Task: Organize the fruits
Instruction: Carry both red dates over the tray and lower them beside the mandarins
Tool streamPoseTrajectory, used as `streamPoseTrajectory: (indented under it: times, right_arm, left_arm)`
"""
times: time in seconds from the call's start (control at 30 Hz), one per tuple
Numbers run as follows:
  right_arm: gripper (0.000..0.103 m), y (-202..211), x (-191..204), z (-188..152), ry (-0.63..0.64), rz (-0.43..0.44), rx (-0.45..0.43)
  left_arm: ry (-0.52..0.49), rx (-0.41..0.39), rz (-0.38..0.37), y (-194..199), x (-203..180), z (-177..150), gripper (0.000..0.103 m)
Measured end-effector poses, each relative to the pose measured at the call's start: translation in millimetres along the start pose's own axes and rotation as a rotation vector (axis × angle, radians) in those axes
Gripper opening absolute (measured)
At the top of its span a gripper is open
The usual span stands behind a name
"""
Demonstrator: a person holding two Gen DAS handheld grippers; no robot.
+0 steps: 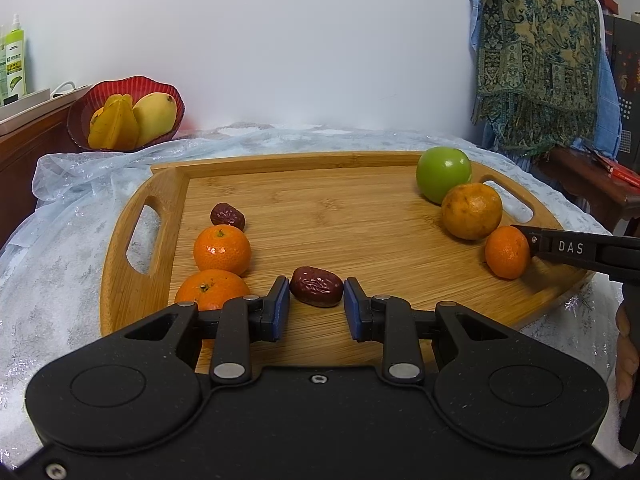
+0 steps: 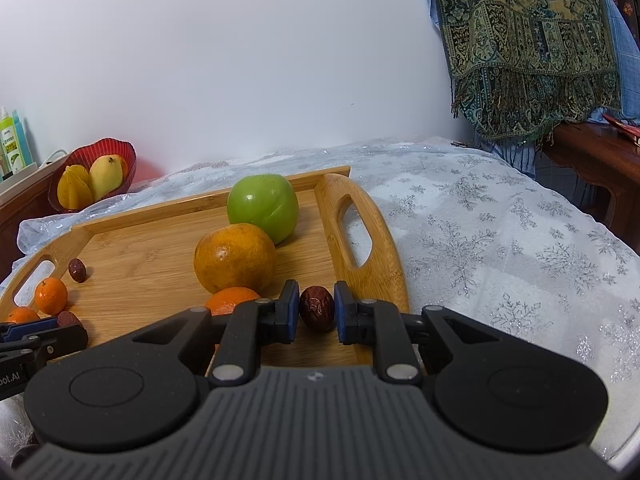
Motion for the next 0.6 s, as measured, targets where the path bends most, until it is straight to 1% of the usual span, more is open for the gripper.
streamPoseTrajectory:
  times: [0.13,0.3,0.33,0.5,0.6]
  right_arm:
    - [0.026,0.0,0.0,0.1,0.000,0.000,0.000]
    - [0.030,0.3,0.0,0.0,0.001,-0.001,-0.001]
    - [0.032,0.4,0.4,0.0,0.003,-0.001,-0.001]
    - [0.035,1.2,0.2,0.0,0.001,-0.001,-0.002]
    - [0.040,1.9,0.6,-0.3,0.001,-0.002,-0.004]
  left_arm:
    - [0.001,-0.001,-0.006,1.1,0.5,-0.6,0.028]
    - [0.002,-0.002,-0.010,2.3,0.7,-1.0,0.028]
    - [0.004,-0.002,-0.010,2.4,0.8,-1.1,0.028]
    - [0.002,-0.002,-0.011,2.6,0.9,-1.0,0.028]
    - [0.003,-0.002,-0.013,3.3,0.5,-1.5,0.029]
Point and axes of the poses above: each gripper's, at about its wrist camera, not at the fingertips, and y roughly against the way its jaws point, x to its left, z to its top, the point moved 3 cm from there along -y, roughly the way its jaws point, and after that the axes turned 13 degrees about -z, right-handed, at the moved point
